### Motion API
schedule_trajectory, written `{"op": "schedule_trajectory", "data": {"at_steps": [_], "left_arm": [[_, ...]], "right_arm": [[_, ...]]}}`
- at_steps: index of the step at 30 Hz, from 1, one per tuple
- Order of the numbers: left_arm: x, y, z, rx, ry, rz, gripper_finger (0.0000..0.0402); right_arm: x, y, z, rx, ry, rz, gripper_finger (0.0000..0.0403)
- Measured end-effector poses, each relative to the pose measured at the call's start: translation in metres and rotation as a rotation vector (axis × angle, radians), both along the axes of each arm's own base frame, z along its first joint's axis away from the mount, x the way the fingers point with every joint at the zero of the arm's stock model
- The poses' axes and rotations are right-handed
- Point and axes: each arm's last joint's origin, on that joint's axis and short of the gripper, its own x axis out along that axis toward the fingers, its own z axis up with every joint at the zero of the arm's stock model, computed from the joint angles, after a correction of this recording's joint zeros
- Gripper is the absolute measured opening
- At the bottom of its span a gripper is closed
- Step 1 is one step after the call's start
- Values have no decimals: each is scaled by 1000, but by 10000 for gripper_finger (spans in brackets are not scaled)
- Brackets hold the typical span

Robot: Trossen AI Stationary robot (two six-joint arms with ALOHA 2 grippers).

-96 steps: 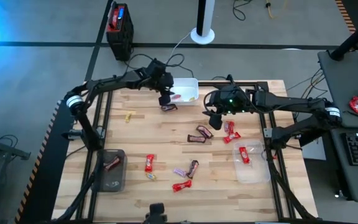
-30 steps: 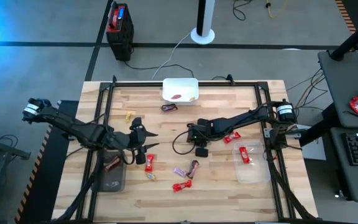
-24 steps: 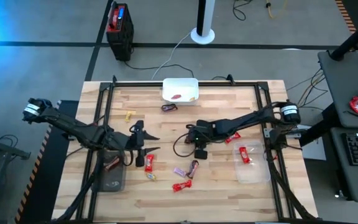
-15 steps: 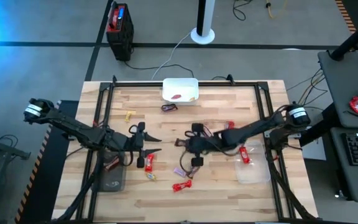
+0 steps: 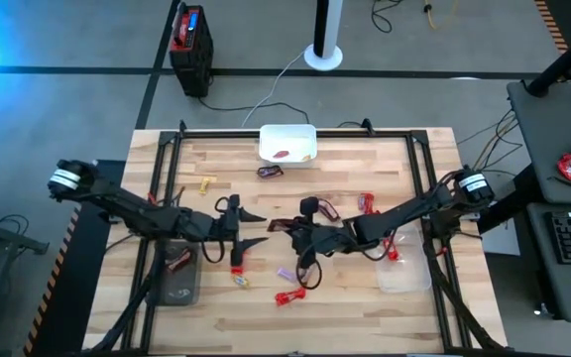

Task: Sort candy by brand, put in halloween buckets
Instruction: Put the brown chocolate bar into the black bin

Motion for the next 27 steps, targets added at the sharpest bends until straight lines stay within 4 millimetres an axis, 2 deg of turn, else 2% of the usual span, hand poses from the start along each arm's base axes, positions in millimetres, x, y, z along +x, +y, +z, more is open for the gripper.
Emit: {"op": "schedule_trajectory", "data": {"at_steps": [4, 8, 11, 16, 20, 27], "left_arm": [[12, 1, 0, 1, -41, 15, 243], [22, 0, -1, 31, -32, 18, 218], [28, -2, -1, 64, -42, 9, 165], [30, -3, 1, 88, -46, 4, 34], [28, -3, 2, 87, -49, 3, 31], [21, -1, 10, 76, -28, 2, 30]], "right_arm": [[1, 0, 2, -23, -14, 14, 30], [1, 0, 3, -33, -18, 19, 29], [1, 0, 3, -34, -14, 19, 29], [1, 0, 2, -37, -9, 19, 34], [1, 0, 3, 14, -34, -1, 66], [1, -1, 4, 95, -61, -39, 162]]}}
